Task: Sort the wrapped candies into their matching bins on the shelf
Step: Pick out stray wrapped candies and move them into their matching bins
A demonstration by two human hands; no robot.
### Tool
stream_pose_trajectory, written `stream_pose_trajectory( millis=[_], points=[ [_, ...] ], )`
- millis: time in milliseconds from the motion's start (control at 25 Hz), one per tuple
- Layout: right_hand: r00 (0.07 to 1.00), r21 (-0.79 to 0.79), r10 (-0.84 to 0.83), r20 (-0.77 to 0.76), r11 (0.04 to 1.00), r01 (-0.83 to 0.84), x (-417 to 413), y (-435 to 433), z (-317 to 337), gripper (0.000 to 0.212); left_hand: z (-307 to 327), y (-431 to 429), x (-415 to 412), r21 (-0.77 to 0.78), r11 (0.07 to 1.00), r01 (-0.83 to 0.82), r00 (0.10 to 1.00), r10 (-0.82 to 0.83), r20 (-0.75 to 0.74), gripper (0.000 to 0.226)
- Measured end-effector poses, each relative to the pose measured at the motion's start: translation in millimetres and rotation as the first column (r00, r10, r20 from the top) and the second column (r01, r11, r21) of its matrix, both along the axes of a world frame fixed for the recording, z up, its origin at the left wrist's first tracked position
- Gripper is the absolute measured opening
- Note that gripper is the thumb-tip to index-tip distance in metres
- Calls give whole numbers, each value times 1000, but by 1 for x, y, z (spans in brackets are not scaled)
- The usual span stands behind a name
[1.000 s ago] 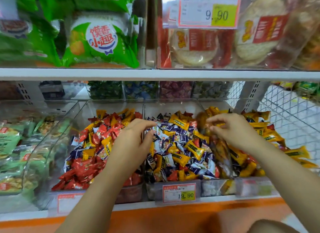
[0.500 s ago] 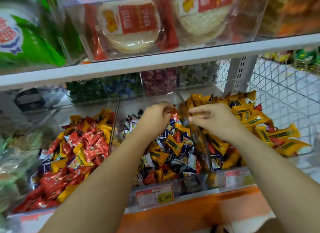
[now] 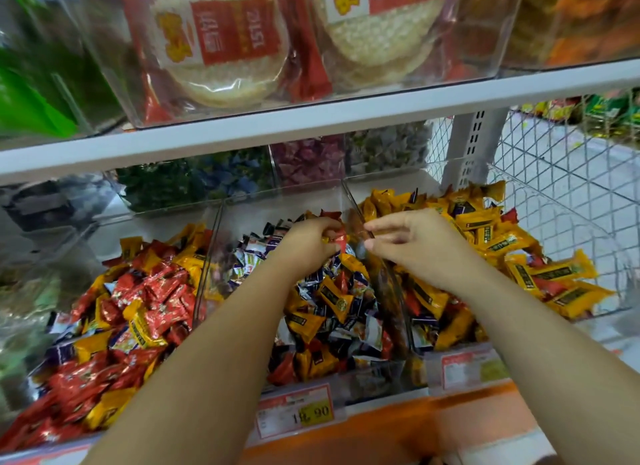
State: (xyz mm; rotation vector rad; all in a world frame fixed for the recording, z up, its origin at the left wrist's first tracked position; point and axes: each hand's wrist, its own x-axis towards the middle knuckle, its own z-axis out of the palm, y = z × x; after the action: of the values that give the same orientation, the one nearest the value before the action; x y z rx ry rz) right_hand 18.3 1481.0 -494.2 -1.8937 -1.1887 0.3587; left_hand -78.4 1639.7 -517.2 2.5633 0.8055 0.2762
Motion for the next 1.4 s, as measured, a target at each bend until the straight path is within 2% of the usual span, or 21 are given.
stream_pose_trajectory(
  millis=[80,240,280,400,440,560,760,1080,1240,1400],
  points=[
    [1000,-2,3,1,1000,-3,-1,0,0,32,0,1,-1,-4,1000,-12,1000,12,3,41],
    [1000,14,13,-8,1000,-12,0,0,-1,31,3,7,-3,98,995,-13,989,27,-142,20],
    [1000,14,15,-13,1000,-15,0,0,-1,32,6,7,-4,100,995,-30,991,42,-126,18],
    [999,16,21,-27,1000,-21,1,1,-1,32,9,13,-5,164,980,-113,993,106,55,21],
    [999,17,21,-31,1000,-20,1,1,-1,32,9,14,-4,161,982,-103,993,93,72,20],
    [999,15,15,-37,1000,-14,1,1,-2,32,3,17,4,115,993,16,999,-12,-39,17],
    [998,20,12,-60,1000,-11,0,1,-2,32,1,30,10,95,990,105,984,-90,-151,7],
    [999,26,-5,-39,1000,6,-2,3,-3,31,-6,31,14,135,981,142,982,-123,-141,9],
    [1000,23,-29,-10,999,29,-4,3,-3,30,-1,25,8,119,990,77,997,-76,-19,13],
    [996,23,-57,70,998,55,-13,3,-4,29,19,1,-15,81,996,-41,983,26,183,16]
  ],
)
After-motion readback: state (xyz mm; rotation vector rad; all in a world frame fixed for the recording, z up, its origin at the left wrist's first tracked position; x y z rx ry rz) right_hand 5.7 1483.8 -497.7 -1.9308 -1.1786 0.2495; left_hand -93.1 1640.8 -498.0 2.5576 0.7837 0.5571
